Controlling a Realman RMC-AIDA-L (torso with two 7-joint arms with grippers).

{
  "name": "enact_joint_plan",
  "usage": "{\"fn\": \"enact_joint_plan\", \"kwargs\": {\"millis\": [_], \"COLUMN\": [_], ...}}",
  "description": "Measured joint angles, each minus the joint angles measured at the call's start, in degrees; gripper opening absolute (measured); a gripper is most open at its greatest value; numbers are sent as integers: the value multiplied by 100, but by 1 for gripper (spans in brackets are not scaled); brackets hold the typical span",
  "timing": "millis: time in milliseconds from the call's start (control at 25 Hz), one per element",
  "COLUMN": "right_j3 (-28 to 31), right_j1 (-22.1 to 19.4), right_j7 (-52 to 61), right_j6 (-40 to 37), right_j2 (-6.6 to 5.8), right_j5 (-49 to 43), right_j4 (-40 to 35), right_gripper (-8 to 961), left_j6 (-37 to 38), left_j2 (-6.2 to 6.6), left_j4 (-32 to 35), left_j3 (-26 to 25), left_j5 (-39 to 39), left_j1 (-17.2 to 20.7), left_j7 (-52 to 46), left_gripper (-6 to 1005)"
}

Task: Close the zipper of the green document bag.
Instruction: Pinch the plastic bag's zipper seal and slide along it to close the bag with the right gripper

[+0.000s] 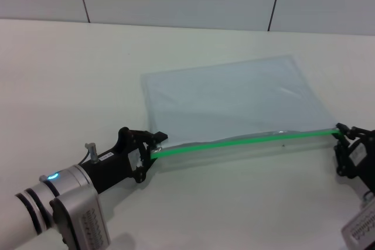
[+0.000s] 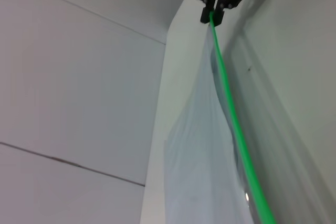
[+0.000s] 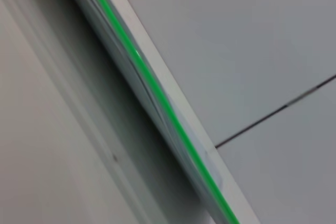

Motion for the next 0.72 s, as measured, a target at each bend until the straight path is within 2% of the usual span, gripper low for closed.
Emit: {"fn": "enact_joint_plan", "kwargs": {"millis": [280, 480, 680, 720], "right_j3": [67, -103, -728, -815], "right_j1": [9, 19, 14, 15], "right_j7": [29, 106, 603, 784], "right_j6": [-788, -1492, -2497, -2654], "right_j2": [34, 63, 57, 56], "right_j5": [16, 439, 1453, 1557], "right_j4": [-470, -583, -584, -585], "right_gripper": [216, 226, 236, 270], "left_j6": [58, 266, 775, 889], "left_j2": [-8, -21, -4, -3], "left_j4": [24, 170, 184, 184], "left_j3": [-36, -40, -39, -38], "left_j5": [-88, -571, -1275, -1513], "left_j1": [17, 130, 358, 405], "left_j7": [125, 208, 184, 164], "left_gripper": [41, 24, 152, 173]}}
